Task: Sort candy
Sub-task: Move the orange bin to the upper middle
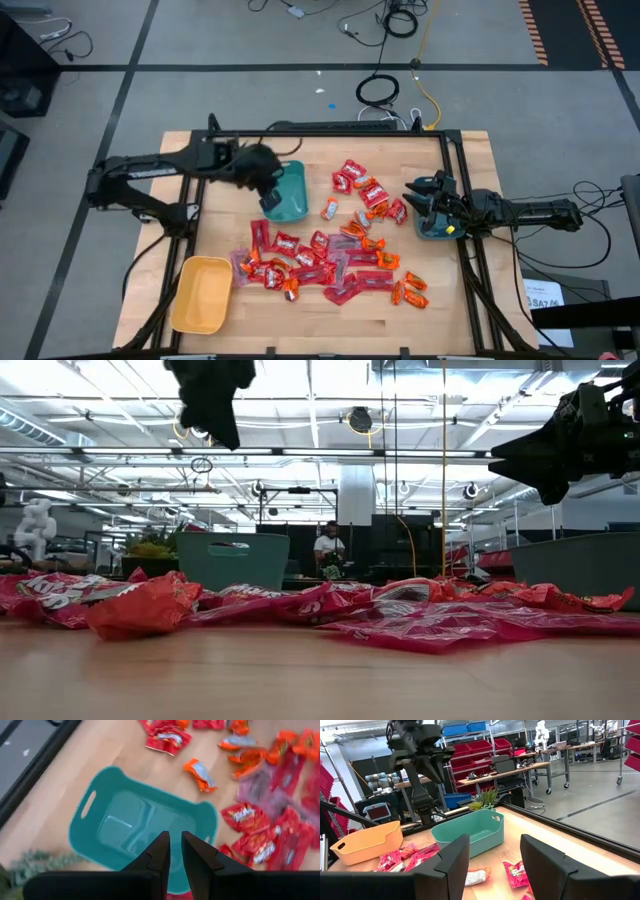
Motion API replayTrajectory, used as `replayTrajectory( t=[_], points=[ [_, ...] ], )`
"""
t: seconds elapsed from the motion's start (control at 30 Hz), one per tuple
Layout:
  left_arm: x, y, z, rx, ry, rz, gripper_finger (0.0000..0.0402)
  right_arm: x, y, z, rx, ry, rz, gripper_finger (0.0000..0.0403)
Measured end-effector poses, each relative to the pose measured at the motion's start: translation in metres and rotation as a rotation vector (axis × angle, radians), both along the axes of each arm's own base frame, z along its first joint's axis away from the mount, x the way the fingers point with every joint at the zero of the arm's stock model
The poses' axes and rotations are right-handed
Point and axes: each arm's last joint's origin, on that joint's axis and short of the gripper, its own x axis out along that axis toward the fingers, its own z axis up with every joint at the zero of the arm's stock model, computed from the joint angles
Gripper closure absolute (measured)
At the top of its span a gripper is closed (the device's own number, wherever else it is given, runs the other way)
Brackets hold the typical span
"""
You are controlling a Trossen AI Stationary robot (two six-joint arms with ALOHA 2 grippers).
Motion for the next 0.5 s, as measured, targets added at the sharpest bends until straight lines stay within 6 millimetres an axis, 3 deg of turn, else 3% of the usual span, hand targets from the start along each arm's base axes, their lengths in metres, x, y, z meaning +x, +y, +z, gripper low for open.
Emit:
replayTrajectory(
  t=[0.13,0.33,0.5],
  points=[
    [-0.011,-0.014,-0.005,-0.025,-0.018,0.128,0.0342,0.000,0.000,0.000,0.042,-0.016,0.003,0.0234],
    [-0.018,-0.032,-0.008,-0.036,0.030,0.092,0.0342,0.000,0.000,0.000,0.138,-0.052,0.009,0.0234],
    [-0.031,-0.036,-0.012,-0.010,0.106,0.285,0.0342,0.000,0.000,0.000,0.148,-0.055,0.010,0.0234]
  ],
)
